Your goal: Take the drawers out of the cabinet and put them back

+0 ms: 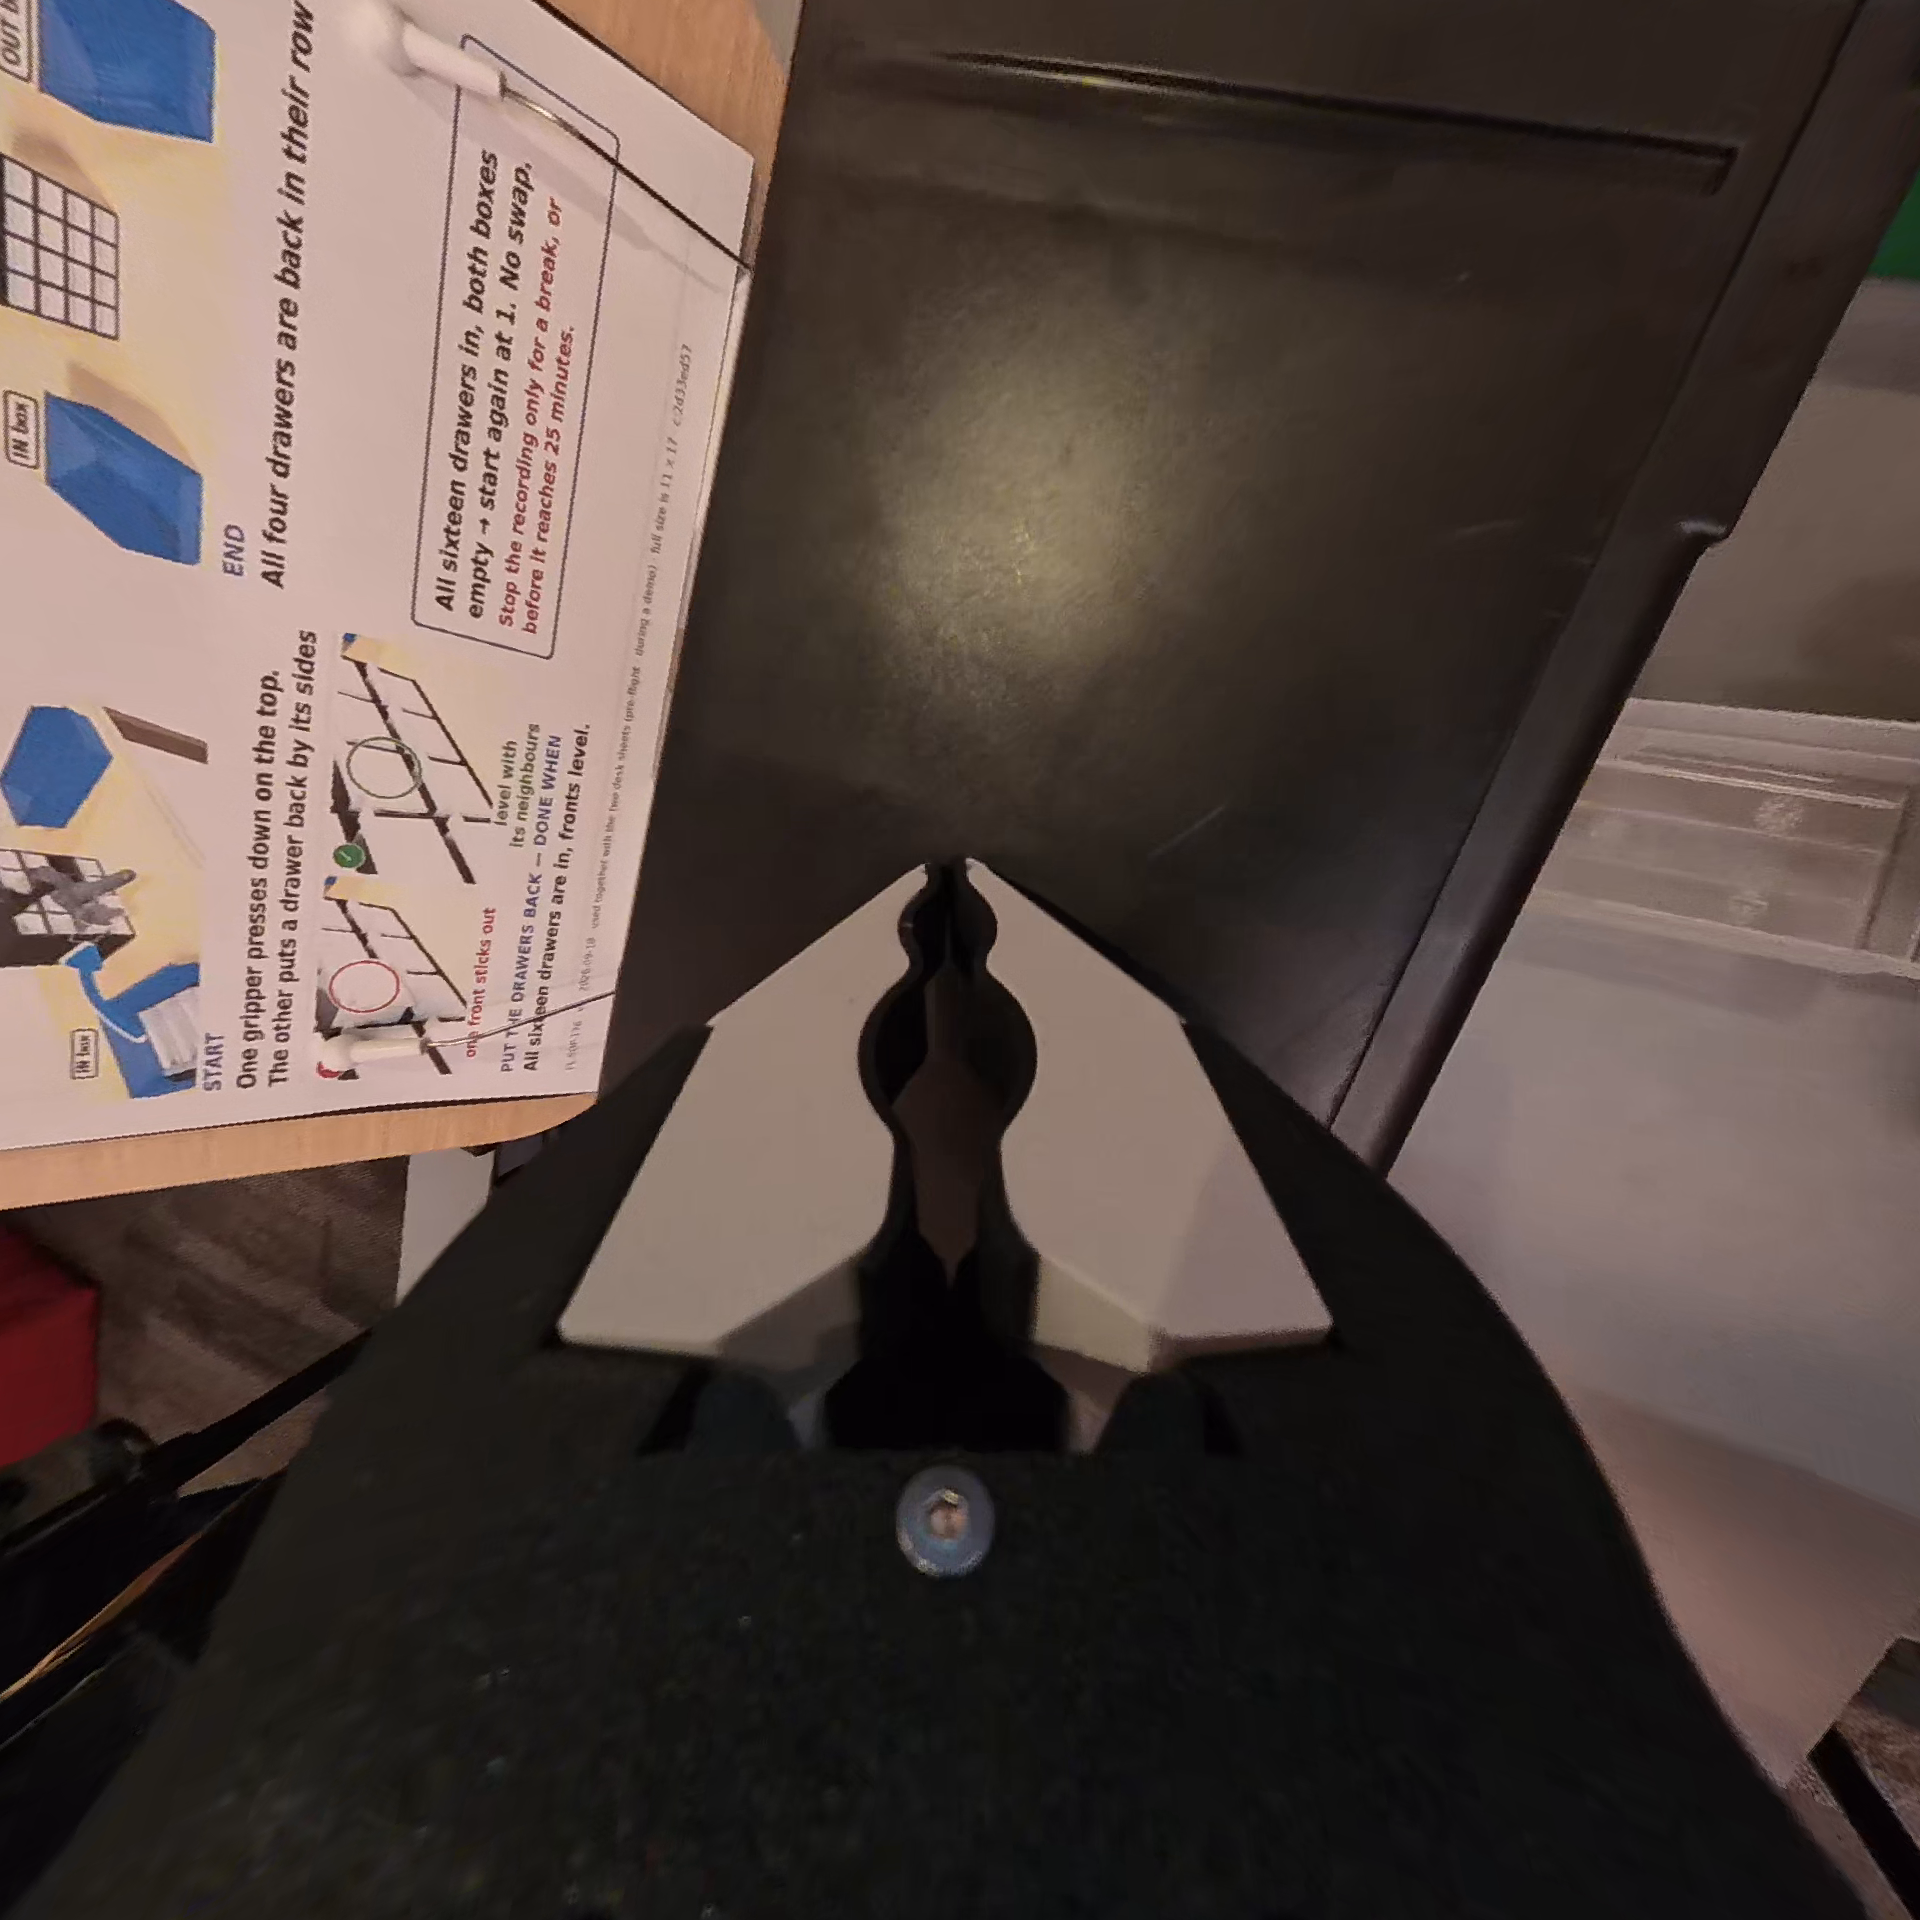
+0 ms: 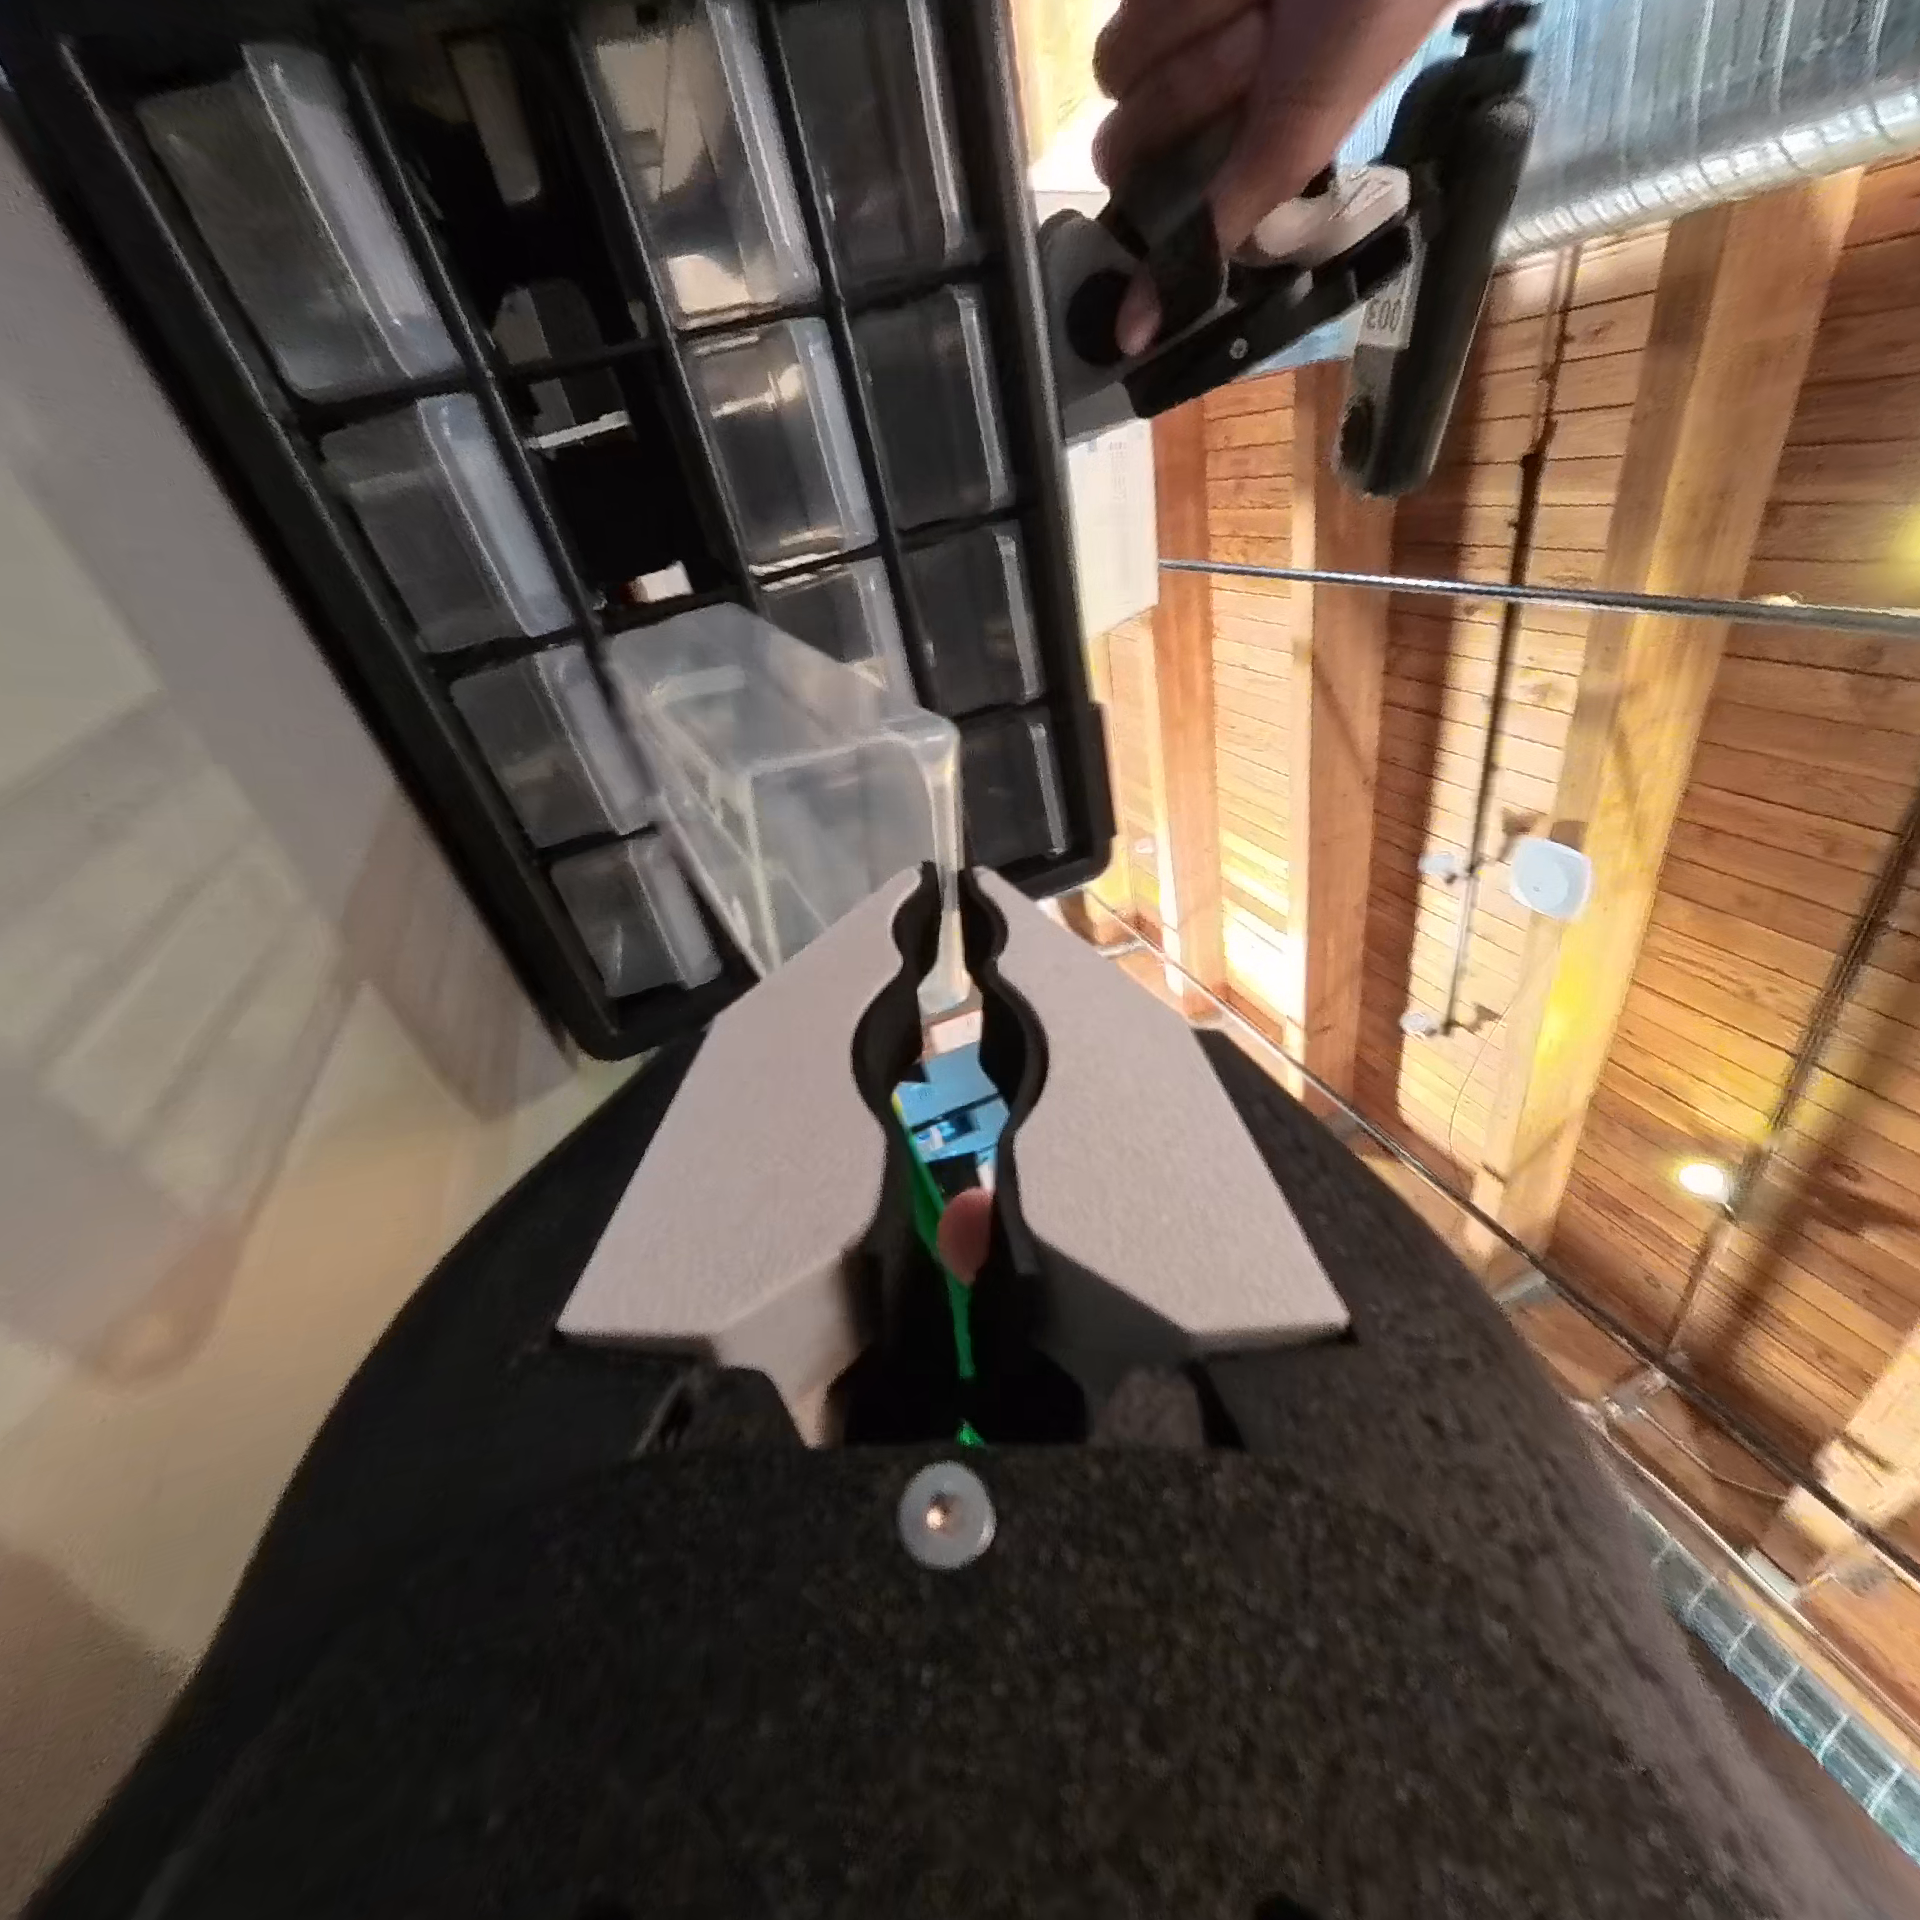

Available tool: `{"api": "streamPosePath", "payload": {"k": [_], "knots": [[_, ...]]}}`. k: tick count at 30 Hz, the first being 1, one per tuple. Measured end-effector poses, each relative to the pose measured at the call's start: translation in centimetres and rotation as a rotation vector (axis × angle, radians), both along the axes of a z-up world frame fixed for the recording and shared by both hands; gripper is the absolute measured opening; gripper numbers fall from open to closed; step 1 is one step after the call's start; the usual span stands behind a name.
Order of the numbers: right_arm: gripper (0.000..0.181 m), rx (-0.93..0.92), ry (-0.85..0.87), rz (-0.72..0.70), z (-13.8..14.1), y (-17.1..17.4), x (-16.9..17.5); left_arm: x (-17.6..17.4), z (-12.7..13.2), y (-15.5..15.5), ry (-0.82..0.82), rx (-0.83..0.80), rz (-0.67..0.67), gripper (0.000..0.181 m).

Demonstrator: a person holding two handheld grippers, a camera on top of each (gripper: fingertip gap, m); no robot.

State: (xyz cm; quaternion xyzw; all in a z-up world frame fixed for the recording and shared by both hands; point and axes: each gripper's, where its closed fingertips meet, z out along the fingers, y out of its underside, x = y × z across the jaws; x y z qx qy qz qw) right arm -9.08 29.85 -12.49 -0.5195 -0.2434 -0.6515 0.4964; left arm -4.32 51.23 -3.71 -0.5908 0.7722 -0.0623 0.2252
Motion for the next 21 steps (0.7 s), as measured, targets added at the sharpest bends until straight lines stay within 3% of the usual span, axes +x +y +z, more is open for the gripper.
{"api": "streamPosePath", "payload": {"k": [10,21], "knots": [[0.002,-0.099,0.051,0.011,-2.1,-2.7,-1.0,0.0,0.0,0.0,0.006,0.057,-0.017,0.0],[0.008,-0.482,0.182,0.067,-7.0,-6.5,-3.6,0.0,0.0,0.1,0.009,0.089,-0.026,0.0]]}}
